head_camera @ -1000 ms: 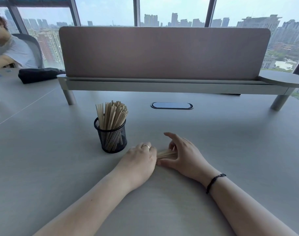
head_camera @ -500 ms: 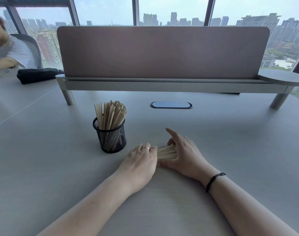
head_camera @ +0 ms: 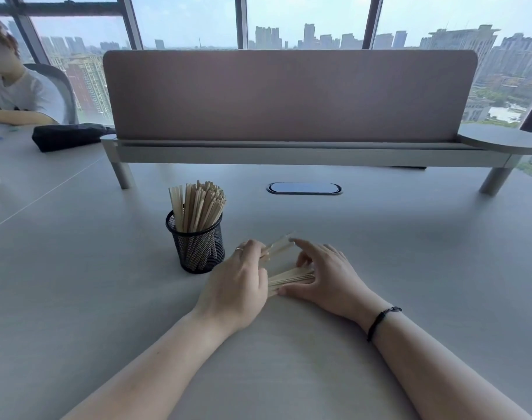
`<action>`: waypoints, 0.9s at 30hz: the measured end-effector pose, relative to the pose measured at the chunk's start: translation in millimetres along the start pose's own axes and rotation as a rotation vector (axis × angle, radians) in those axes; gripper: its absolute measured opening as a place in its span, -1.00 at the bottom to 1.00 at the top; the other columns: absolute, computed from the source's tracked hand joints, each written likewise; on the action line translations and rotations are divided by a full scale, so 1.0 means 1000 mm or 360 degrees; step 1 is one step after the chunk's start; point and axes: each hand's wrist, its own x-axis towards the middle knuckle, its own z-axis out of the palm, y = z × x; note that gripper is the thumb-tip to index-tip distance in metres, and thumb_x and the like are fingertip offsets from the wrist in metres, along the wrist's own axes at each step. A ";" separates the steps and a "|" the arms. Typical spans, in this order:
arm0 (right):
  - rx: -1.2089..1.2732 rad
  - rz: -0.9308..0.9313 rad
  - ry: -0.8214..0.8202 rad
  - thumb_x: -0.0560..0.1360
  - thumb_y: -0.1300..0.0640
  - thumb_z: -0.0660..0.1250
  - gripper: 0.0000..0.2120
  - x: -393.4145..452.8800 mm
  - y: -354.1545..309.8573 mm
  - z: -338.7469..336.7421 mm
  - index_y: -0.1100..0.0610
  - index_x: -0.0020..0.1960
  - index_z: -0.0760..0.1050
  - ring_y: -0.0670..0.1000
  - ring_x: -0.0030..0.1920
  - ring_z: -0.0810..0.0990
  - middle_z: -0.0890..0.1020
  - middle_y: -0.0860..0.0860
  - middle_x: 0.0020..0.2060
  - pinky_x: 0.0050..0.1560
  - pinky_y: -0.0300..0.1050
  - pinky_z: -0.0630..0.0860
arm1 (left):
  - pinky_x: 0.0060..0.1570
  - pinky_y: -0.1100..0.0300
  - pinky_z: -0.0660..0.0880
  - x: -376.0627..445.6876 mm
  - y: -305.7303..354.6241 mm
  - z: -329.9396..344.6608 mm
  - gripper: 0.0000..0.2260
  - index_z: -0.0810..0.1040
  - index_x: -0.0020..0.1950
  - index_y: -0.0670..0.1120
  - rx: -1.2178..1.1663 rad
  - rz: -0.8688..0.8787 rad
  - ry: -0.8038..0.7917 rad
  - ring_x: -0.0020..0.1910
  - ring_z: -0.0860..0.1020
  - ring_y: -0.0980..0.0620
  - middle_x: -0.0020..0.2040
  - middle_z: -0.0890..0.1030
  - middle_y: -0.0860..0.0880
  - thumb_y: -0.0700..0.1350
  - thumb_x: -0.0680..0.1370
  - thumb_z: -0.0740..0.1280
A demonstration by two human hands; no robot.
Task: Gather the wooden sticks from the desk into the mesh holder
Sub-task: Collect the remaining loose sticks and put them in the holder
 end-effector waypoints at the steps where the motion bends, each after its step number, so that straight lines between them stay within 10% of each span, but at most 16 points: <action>1: -0.0075 -0.0037 -0.0022 0.29 -0.40 0.44 -0.26 -0.001 -0.001 0.000 -0.21 0.41 0.40 -0.11 0.12 0.43 0.50 -0.24 0.01 0.25 -0.09 0.32 | -0.40 0.04 0.44 0.001 0.000 -0.001 -0.78 0.45 -0.04 -0.10 -0.0148 -0.0064 0.0090 -0.36 0.51 -0.12 -0.28 0.49 0.05 -0.10 0.50 0.04; 12: -0.0241 -0.0056 -0.0383 0.50 -0.19 0.36 -0.78 0.002 -0.021 -0.006 -0.08 -0.02 0.46 -0.04 0.06 0.41 0.45 -0.13 -0.03 0.13 -0.11 0.32 | -0.40 0.17 0.22 0.004 0.008 -0.020 -0.69 0.23 -0.28 -0.06 -0.0853 -0.0337 0.0487 -0.44 0.22 0.12 -0.43 0.26 0.09 0.04 0.60 0.17; 27: -0.0737 -0.0255 -0.0384 0.68 0.01 0.05 -0.83 -0.009 -0.049 -0.005 0.10 0.02 0.30 0.21 -0.03 0.58 0.56 0.10 0.01 -0.18 -0.06 0.25 | -0.39 0.01 0.16 0.006 -0.008 -0.012 -0.54 0.25 -0.23 -0.29 -0.1218 -0.0576 0.0535 -0.41 0.16 -0.03 -0.41 0.18 -0.08 0.09 0.56 0.24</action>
